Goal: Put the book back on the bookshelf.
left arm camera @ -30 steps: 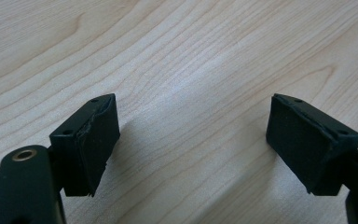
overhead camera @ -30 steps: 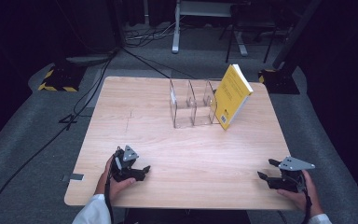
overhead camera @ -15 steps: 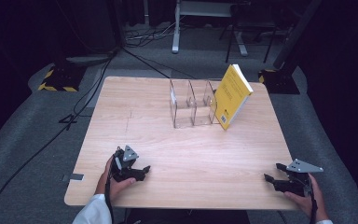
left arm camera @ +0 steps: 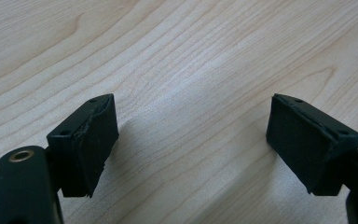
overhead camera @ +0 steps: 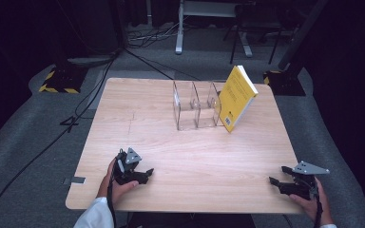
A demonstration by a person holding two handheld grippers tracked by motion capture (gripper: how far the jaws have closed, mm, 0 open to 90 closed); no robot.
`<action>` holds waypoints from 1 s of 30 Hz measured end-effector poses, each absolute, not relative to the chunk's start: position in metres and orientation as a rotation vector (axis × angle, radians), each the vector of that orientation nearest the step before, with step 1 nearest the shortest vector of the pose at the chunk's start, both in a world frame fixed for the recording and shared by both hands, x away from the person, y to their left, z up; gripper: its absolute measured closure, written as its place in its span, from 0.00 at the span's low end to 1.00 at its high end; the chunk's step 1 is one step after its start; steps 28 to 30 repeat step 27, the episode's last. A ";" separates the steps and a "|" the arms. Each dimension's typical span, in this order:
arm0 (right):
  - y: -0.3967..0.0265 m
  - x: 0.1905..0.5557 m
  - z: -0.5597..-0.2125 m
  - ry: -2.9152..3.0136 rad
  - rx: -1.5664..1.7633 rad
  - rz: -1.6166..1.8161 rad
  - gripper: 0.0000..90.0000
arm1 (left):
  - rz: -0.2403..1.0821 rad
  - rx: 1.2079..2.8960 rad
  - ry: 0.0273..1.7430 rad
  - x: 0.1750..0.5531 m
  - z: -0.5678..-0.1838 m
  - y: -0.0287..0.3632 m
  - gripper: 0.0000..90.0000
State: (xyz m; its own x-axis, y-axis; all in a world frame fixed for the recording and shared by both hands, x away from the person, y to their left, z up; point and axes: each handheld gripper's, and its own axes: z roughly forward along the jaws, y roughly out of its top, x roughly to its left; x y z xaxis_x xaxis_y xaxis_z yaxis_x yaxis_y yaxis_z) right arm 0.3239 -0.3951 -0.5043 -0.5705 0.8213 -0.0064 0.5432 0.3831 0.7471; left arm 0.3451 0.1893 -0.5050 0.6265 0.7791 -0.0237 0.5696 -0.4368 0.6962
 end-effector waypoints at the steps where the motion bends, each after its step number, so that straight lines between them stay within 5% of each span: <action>1: -0.395 0.324 -0.504 2.271 1.184 1.014 0.27 | 0.396 2.166 1.051 0.345 -0.505 0.189 0.19; 30: -0.395 0.324 -0.504 2.268 1.188 1.011 0.26 | 0.406 2.176 1.044 0.348 -0.505 0.189 0.19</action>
